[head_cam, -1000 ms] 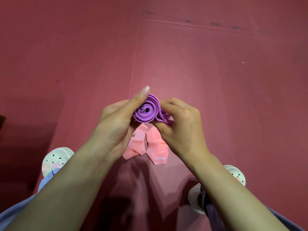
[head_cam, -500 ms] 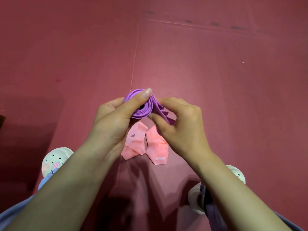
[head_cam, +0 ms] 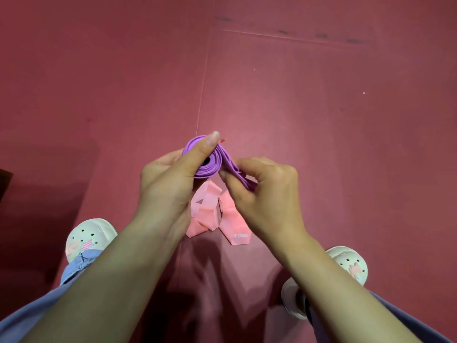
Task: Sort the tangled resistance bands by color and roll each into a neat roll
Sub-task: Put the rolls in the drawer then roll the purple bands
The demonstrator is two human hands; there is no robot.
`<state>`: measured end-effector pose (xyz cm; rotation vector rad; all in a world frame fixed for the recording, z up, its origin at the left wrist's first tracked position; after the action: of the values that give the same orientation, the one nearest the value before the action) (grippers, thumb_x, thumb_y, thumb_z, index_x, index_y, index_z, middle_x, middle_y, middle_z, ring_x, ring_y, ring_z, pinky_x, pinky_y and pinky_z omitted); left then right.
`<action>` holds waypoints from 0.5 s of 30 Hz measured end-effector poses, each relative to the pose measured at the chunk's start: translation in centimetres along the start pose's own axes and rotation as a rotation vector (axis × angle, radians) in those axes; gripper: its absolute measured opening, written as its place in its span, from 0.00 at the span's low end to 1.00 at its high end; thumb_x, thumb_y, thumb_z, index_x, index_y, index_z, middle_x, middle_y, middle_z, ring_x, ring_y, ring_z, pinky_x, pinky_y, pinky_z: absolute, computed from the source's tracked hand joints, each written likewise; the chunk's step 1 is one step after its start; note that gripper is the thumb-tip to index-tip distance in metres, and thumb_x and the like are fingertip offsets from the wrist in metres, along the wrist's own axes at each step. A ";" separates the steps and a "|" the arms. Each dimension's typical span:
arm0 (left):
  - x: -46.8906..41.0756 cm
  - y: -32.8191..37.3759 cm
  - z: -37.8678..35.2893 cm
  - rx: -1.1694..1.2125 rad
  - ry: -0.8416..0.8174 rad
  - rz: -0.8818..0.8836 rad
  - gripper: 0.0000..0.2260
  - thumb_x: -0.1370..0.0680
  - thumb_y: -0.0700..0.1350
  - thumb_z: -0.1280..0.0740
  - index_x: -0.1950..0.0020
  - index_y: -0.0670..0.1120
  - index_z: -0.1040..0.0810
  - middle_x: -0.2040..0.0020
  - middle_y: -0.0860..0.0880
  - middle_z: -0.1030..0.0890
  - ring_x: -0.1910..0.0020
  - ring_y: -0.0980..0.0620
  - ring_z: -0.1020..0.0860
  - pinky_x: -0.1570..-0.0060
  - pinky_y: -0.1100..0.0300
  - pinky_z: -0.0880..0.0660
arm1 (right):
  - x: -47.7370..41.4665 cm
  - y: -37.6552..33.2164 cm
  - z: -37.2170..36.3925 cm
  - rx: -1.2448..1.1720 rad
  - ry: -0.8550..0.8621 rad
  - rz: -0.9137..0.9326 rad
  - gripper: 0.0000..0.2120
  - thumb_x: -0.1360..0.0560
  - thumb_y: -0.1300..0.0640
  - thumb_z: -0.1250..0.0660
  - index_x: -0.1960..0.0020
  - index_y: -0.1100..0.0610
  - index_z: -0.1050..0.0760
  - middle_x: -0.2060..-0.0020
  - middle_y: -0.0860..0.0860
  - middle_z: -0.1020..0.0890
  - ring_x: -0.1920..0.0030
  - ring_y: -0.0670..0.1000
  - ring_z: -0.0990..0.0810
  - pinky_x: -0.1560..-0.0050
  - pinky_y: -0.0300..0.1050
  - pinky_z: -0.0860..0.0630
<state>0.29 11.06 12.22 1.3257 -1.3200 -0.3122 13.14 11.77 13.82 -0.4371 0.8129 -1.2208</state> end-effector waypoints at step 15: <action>0.2 -2.2 -1.2 -0.061 -0.112 0.245 0.29 0.38 0.64 0.33 0.54 0.40 0.17 0.57 0.41 0.15 0.60 0.48 0.16 0.62 0.56 0.18 | -0.1 0.0 -0.7 -0.017 -0.058 -0.131 0.17 0.33 0.44 0.28 0.48 0.51 0.19 0.64 0.49 0.22 0.62 0.51 0.24 0.61 0.51 0.26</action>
<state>2.42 10.87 10.87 1.0947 -1.5380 -0.2579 12.63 12.01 13.39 -0.5443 0.7545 -1.3174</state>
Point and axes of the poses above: each hand's wrist, its own x-axis away from the middle knuckle, its own z-axis out of the back of the hand, y = z × x, the point moved 5 cm from there along -x, towards the middle knuckle
